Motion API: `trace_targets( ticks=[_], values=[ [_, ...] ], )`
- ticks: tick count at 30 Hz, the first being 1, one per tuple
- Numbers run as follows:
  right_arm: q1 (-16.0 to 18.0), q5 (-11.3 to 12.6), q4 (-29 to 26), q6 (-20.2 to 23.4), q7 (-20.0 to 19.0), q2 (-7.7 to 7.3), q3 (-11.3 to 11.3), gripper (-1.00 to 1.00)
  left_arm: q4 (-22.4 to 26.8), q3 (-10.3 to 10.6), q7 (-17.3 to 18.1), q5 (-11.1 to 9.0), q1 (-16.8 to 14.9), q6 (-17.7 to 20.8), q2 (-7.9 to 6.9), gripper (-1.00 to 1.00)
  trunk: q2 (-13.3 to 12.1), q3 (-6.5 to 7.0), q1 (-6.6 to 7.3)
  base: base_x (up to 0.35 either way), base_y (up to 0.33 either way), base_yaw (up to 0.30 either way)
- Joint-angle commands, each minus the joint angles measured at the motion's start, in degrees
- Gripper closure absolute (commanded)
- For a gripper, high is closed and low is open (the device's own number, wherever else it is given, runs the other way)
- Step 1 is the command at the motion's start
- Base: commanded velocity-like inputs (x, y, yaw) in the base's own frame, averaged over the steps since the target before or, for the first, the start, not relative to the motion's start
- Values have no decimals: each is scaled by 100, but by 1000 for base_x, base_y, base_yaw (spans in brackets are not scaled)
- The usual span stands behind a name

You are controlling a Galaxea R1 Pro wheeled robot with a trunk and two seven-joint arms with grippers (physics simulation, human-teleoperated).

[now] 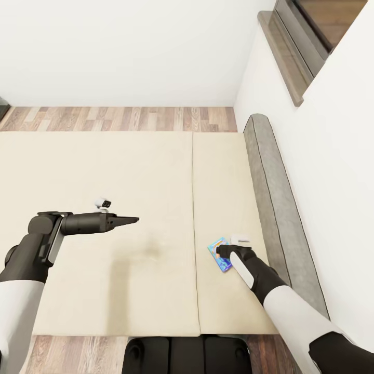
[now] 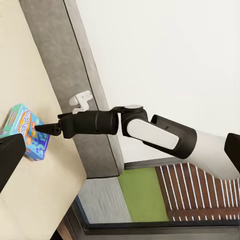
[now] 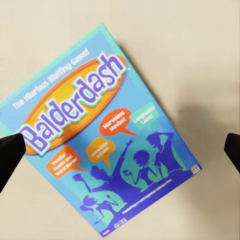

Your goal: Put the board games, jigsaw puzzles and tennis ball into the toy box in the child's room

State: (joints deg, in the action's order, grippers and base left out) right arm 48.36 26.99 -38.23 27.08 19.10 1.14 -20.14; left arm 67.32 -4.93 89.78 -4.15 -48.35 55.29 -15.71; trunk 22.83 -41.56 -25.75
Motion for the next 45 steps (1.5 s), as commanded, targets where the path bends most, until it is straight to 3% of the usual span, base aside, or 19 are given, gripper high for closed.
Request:
trace_targets(
  ticks=[1, 13, 45],
  values=[
    [5, 58, -8, 9, 57, -1, -31, -100, 1, 2, 22, 2, -2, 61, -2, -100, 9, -7, -3, 0, 0, 0],
    [12, 44, -17, -12, 63, 9, -16, -100, -10, -7, 22, 2, 0, 59, -19, -100, 9, -36, -3, 0, 0, 0],
    [52, 39, -63, -13, 51, 5, -24, -100, -9, -8, 22, -7, -1, 56, -20, -100, 9, -329, -3, 0, 0, 0]
  ],
)
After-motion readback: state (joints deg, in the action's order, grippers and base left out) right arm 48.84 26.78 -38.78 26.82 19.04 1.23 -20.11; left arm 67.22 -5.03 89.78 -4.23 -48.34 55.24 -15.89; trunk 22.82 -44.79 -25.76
